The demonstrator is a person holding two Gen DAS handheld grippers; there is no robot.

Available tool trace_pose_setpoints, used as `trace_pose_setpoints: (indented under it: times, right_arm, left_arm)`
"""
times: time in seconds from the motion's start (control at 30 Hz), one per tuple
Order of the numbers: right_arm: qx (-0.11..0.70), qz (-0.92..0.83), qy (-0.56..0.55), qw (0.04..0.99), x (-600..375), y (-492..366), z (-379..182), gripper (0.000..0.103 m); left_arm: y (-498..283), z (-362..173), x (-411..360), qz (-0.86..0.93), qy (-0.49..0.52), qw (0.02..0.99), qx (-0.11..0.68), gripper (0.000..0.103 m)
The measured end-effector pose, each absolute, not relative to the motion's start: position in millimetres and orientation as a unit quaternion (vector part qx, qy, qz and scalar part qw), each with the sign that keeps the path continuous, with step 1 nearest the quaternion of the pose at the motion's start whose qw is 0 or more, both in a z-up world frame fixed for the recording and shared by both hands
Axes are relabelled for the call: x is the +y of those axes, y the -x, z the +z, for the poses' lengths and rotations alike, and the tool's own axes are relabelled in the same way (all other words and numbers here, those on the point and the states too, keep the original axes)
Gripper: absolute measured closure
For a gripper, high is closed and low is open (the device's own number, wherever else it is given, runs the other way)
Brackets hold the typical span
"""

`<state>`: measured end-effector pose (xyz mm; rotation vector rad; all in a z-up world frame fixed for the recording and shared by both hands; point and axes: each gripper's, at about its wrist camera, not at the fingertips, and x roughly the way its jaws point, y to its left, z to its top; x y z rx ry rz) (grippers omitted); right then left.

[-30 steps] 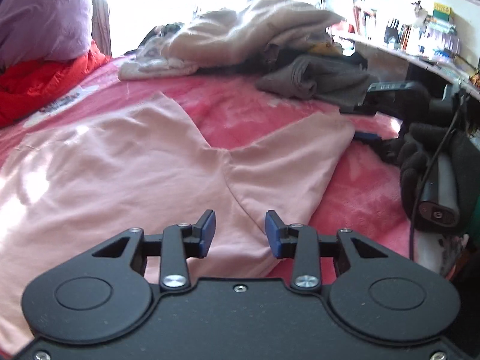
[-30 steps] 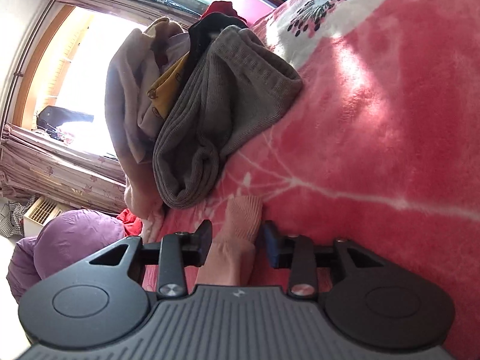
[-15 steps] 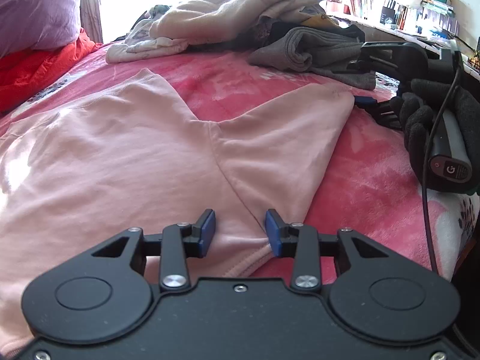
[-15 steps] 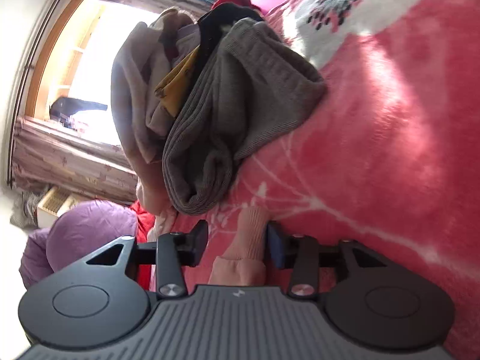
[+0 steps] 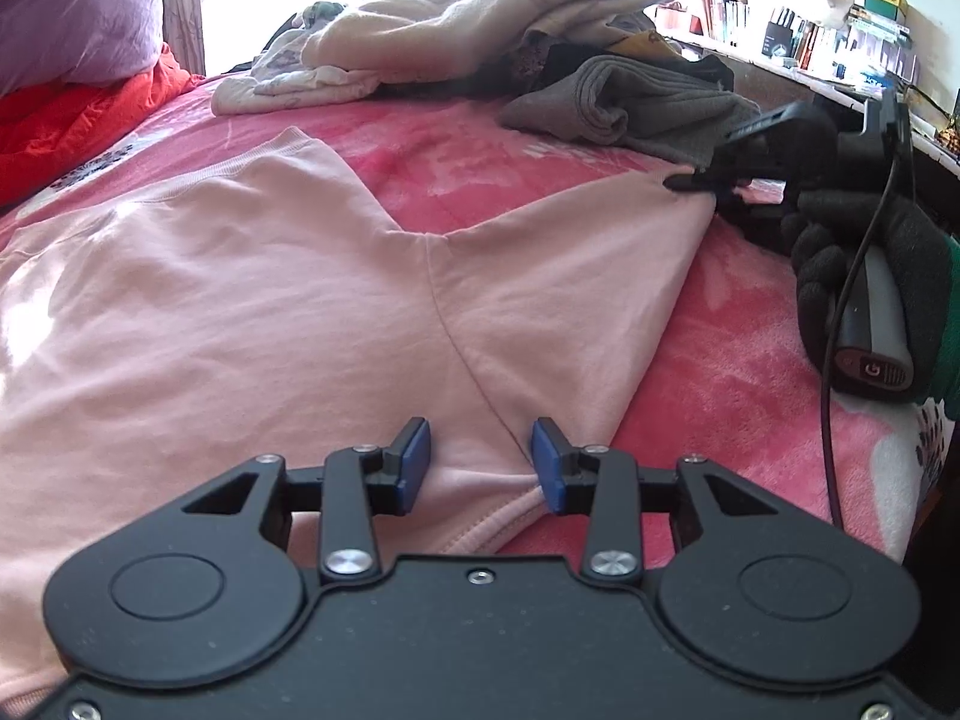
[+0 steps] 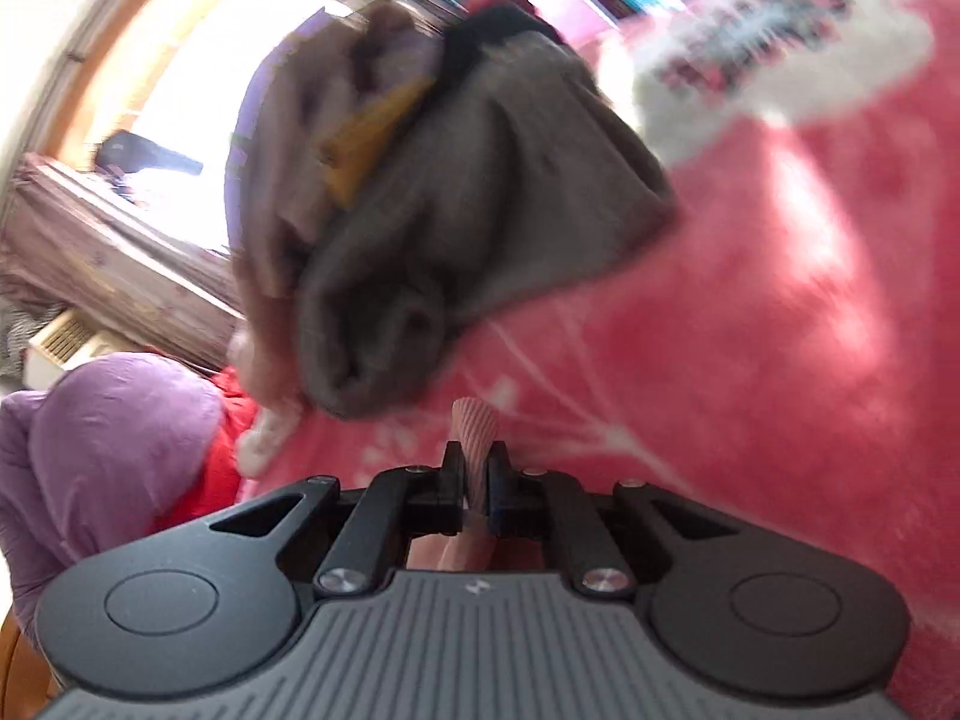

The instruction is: Fold clothes

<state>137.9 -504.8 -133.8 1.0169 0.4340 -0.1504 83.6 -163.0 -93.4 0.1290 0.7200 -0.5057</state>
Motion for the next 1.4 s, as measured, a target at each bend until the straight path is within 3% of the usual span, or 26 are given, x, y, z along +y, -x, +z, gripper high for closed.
trace_pose_setpoints:
  times: [0.1,0.37,0.6,0.63,0.7,0.73,0.8,0.87,1.0,1.07,1.13,1.4]
  right_arm:
    - [0.213,-0.070,-0.475,0.851,-504,-140,-132,0.092]
    - [0.193,-0.059,-0.508,0.838,-512,-131,-132,0.072]
    - [0.203,-0.037,-0.485,0.850,-506,-138,-129,0.058]
    - [0.206,-0.034,-0.477,0.854,-503,-140,-128,0.060]
    - [0.213,-0.033,-0.472,0.855,-501,-143,-129,0.091]
    - [0.216,-0.038,-0.474,0.853,-501,-143,-131,0.093]
    - [0.212,-0.052,-0.476,0.852,-502,-140,-131,0.093]
    - [0.212,-0.057,-0.470,0.855,-502,-138,-130,0.093]
    - [0.209,-0.063,-0.469,0.856,-501,-135,-130,0.093]
    - [0.207,-0.070,-0.468,0.856,-501,-133,-129,0.094]
    - [0.204,-0.078,-0.471,0.855,-502,-130,-129,0.094]
    - [0.202,-0.089,-0.467,0.856,-502,-124,-129,0.095]
  left_arm:
    - [-86,-92,-161,-0.248,-0.058,0.900,0.353,0.066]
    - [-81,-67,-158,-0.254,-0.054,0.908,0.329,0.064]
    - [-74,-63,-180,-0.267,-0.111,0.909,0.299,0.061]
    - [-76,-64,-181,-0.270,-0.102,0.910,0.299,0.061]
    - [-84,-65,-179,-0.268,-0.079,0.913,0.296,0.061]
    - [-91,-62,-177,-0.253,-0.073,0.920,0.291,0.061]
    - [-107,-58,-173,-0.224,-0.060,0.931,0.281,0.074]
    - [-132,-56,-165,-0.187,-0.043,0.938,0.289,0.077]
    - [-175,-65,-161,-0.181,-0.013,0.924,0.336,0.077]
    - [-186,-85,-171,-0.178,-0.057,0.909,0.371,0.077]
    - [-180,-95,-178,-0.181,-0.097,0.914,0.351,0.077]
    - [-183,-95,-175,-0.179,-0.085,0.912,0.359,0.076]
